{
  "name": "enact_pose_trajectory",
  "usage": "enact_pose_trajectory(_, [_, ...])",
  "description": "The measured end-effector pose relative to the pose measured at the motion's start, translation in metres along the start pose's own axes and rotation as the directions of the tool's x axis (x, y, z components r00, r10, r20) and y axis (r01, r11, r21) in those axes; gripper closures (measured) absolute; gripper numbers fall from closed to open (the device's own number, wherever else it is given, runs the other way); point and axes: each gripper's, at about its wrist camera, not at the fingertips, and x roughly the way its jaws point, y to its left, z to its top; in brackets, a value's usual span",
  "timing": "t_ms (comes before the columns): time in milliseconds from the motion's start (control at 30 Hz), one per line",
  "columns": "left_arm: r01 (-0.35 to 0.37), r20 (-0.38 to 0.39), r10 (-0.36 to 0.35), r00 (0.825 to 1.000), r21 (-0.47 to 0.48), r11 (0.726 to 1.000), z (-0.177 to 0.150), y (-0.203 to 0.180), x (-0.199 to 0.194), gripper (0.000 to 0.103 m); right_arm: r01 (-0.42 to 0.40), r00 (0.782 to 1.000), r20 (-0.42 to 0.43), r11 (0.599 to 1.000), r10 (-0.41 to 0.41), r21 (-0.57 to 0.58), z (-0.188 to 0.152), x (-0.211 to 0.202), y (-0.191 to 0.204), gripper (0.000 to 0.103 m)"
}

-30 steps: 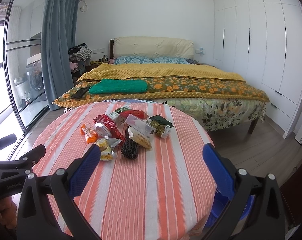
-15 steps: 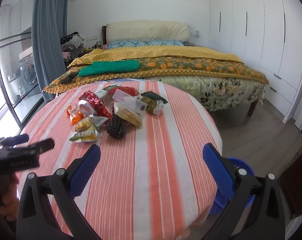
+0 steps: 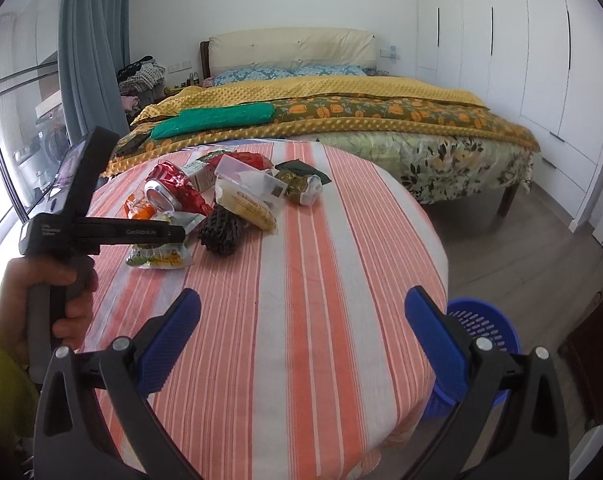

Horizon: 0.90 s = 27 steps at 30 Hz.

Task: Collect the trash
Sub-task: 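Grasp the yellow snack bag with the left tool while the right tool grasps the black rope bundle, then lift the yellow snack bag with the left tool while the right tool lifts the black rope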

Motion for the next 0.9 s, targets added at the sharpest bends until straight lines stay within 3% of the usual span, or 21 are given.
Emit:
enact_pose_trajectory(67, [0.018, 0.011, -0.018, 1.0, 0.021, 1.0, -0.003, -0.001, -0.007, 0.057, -0.015, 1.0, -0.009, 1.0, 0.015, 0.011, 0.003, 0.006, -0.002, 0.005])
enact_pose_trajectory(200, [0.057, 0.017, -0.057, 0.998, 0.019, 0.998, -0.024, 0.006, -0.031, 0.059, -0.108, 0.992, -0.061, 0.993, 0.111, 0.044, 0.011, 0.033, -0.003, 0.005])
enact_pose_trajectory(300, [0.057, 0.025, -0.058, 0.998, 0.034, 0.998, -0.05, 0.014, -0.054, 0.059, -0.191, 0.972, -0.125, 0.978, 0.2, 0.079, 0.022, 0.064, 0.002, 0.007])
enact_pose_trajectory(433, [0.066, 0.012, -0.066, 0.998, 0.021, 0.998, -0.078, 0.025, -0.066, 0.058, -0.304, 0.928, -0.178, 0.94, 0.329, 0.152, 0.043, 0.115, 0.019, 0.02])
enact_pose_trajectory(500, [0.062, 0.032, -0.063, 0.998, 0.016, 0.998, -0.085, 0.027, -0.069, 0.057, -0.314, 0.914, -0.202, 0.929, 0.352, 0.196, 0.049, 0.14, 0.026, 0.024])
enact_pose_trajectory(600, [0.058, 0.04, -0.059, 0.997, 0.016, 0.998, -0.087, 0.028, -0.071, 0.055, -0.307, 0.895, -0.245, 0.912, 0.374, 0.271, 0.053, 0.176, 0.029, 0.042])
enact_pose_trajectory(633, [0.058, 0.041, -0.059, 0.997, 0.016, 0.998, -0.087, 0.028, -0.071, 0.055, -0.324, 0.884, -0.247, 0.901, 0.397, 0.287, 0.053, 0.179, 0.03, 0.059])
enact_pose_trajectory(667, [0.055, 0.044, -0.055, 0.998, 0.016, 0.998, -0.088, 0.029, -0.071, 0.054, -0.345, 0.874, -0.244, 0.891, 0.419, 0.295, 0.052, 0.179, 0.032, 0.062])
enact_pose_trajectory(733, [0.041, 0.055, -0.042, 0.998, 0.025, 0.999, -0.09, 0.028, -0.073, 0.048, -0.355, 0.88, -0.24, 0.903, 0.41, 0.241, 0.051, 0.163, 0.038, 0.063])
enact_pose_trajectory(833, [0.025, 0.073, -0.027, 0.997, 0.029, 0.999, -0.092, 0.029, -0.074, 0.031, -0.379, 0.878, -0.254, 0.913, 0.407, 0.151, 0.041, 0.127, 0.043, 0.063])
enact_pose_trajectory(900, [0.015, 0.086, -0.018, 0.996, 0.027, 1.0, -0.094, 0.03, -0.073, 0.024, -0.378, 0.888, -0.256, 0.924, 0.381, 0.065, 0.026, 0.091, 0.043, 0.063])
